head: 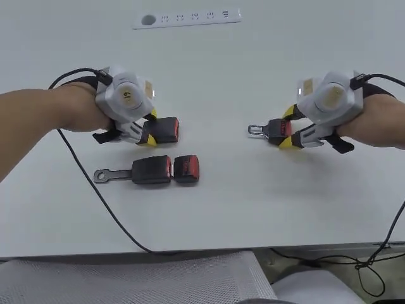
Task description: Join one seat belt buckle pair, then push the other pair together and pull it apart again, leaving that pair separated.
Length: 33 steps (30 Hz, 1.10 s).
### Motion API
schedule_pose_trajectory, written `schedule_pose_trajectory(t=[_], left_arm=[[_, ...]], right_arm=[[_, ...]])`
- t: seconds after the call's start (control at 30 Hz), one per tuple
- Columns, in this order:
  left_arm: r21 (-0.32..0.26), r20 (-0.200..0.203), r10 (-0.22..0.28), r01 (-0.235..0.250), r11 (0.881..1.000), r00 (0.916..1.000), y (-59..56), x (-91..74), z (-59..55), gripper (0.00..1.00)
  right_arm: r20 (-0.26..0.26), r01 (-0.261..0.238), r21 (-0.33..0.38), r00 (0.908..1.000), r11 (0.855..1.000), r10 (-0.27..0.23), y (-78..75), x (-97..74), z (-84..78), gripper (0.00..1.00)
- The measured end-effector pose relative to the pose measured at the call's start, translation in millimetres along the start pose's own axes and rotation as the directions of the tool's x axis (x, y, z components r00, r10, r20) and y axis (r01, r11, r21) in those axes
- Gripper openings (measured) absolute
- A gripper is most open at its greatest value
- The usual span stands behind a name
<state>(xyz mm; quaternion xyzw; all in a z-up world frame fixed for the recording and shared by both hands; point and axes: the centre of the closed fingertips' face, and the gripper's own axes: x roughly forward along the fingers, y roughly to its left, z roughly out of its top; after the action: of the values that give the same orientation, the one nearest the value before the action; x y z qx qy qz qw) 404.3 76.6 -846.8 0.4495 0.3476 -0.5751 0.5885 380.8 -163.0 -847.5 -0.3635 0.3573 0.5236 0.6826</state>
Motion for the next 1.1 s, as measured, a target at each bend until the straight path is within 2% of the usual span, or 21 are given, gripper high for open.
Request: schedule_pose_trajectory(t=[0.17, 0.27, 0.33, 0.37, 0.4, 0.43, 0.47, 0.5, 0.57, 0.67, 0.77, 0.8, 0.87, 0.9, 0.93, 0.97, 1.03, 1.07, 1.1], left_arm=[[-0.031, 0.007, 0.015, -0.014, 0.999, 0.9999, 0.5, -1.2, -0.7, 0.32], [-0.024, -0.003, 0.024, -0.024, 0.999, 0.9997, 0.6, -1.6, -0.1, 0.33], [0.001, -0.012, 0.039, -0.039, 0.999, 0.9992, 1.2, -2.2, 1.1, 0.34], [-0.009, -0.012, 0.038, -0.038, 0.999, 0.9992, 1.5, -3.6, 1.6, 0.38], [-0.093, 0.026, 0.046, -0.044, 0.995, 0.9986, 1.0, -4.4, 5.7, 0.43], [-0.116, 0.064, 0.053, -0.046, 0.992, 0.9965, 2.7, -8.0, 9.8, 0.46], [-0.11, 0.068, 0.063, -0.055, 0.992, 0.9957, 3.8, -11.6, 8.9, 0.47], [-0.097, 0.044, 0.075, -0.071, 0.993, 0.9962, 4.6, -17.1, 2.2, 0.47], [-0.102, 0.034, 0.089, -0.085, 0.991, 0.9955, 4.2, -24.9, -3.9, 0.49], [-0.171, 0.08, 0.116, -0.101, 0.98, 0.99, -3.3, -42.1, -4.3, 0.51], [-0.196, 0.106, 0.15, -0.128, 0.972, 0.983, -11.4, -56.0, -5.6, 0.56], [-0.233, 0.123, 0.18, -0.148, 0.961, 0.9759, -17.3, -66.0, -7.7, 0.57], [-0.26, 0.147, 0.217, -0.174, 0.95, 0.965, -23.5, -76.6, -10.0, 0.57], [-0.294, 0.17, 0.24, -0.183, 0.938, 0.9559, -30.1, -84.4, -11.1, 0.57], [-0.307, 0.175, 0.251, -0.19, 0.933, 0.9519, -31.7, -87.3, -12.1, 0.58], [-0.339, 0.183, 0.275, -0.202, 0.919, 0.9439, -38.1, -95.1, -17.7, 0.59], [-0.364, 0.181, 0.295, -0.215, 0.906, 0.9383, -49.3, -104.7, -28.9, 0.62], [-0.391, 0.18, 0.304, -0.216, 0.895, 0.9354, -53.8, -108.0, -33.2, 0.63], [-0.433, 0.174, 0.312, -0.212, 0.876, 0.9342, -61.2, -111.3, -39.4, 0.64]], right_arm=[[-0.01, 0.033, 0.001, 0.9994, 0.999, -0.033, -0.7, -1.9, -0.7, 0.37], [-0.013, 0.056, -0.001, 0.9983, 0.998, -0.056, -3.5, -3.5, -1.9, 0.41], [-0.02, 0.077, 0.01, 0.9968, 0.997, -0.077, -5.8, -5.4, -4.0, 0.44], [-0.02, 0.099, 0.007, 0.9949, 0.995, -0.099, -7.8, -7.1, -5.1, 0.46], [-0.02, 0.104, 0.009, 0.9944, 0.995, -0.104, -7.2, -8.2, -5.8, 0.49], [-0.014, 0.115, 0.03, 0.9933, 0.993, -0.114, -7.1, -10.8, -6.4, 0.51], [-0.001, 0.118, 0.063, 0.9929, 0.991, -0.119, -6.3, -12.2, -5.8, 0.51], [0.008, 0.108, 0.093, 0.994, 0.99, -0.109, -2.3, -14.4, -6.3, 0.52], [0.01, 0.113, 0.099, 0.9934, 0.989, -0.114, -0.1, -18.3, -8.1, 0.52], [0.031, 0.12, 0.146, 0.9916, 0.982, -0.126, 7.7, -25.7, -8.4, 0.54], [0.062, 0.13, 0.19, 0.9877, 0.973, -0.144, 14.1, -32.5, -4.4, 0.58], [0.086, 0.129, 0.218, 0.9849, 0.967, -0.15, 18.2, -35.7, -0.5, 0.59], [0.1, 0.13, 0.24, 0.9824, 0.962, -0.158, 25.1, -40.7, 3.1, 0.61], [0.107, 0.132, 0.244, 0.9809, 0.961, -0.162, 27.6, -42.7, 4.8, 0.62], [0.115, 0.136, 0.255, 0.9787, 0.957, -0.17, 31.0, -44.7, 7.8, 0.63], [0.121, 0.135, 0.26, 0.9779, 0.956, -0.171, 33.7, -45.7, 10.2, 0.64], [0.138, 0.137, 0.266, 0.9743, 0.954, -0.178, 38.8, -49.0, 16.5, 0.65], [0.144, 0.141, 0.27, 0.9723, 0.953, -0.185, 41.4, -51.2, 19.4, 0.66], [0.15, 0.144, 0.276, 0.9701, 0.95, -0.191, 42.7, -53.1, 21.1, 0.67]])
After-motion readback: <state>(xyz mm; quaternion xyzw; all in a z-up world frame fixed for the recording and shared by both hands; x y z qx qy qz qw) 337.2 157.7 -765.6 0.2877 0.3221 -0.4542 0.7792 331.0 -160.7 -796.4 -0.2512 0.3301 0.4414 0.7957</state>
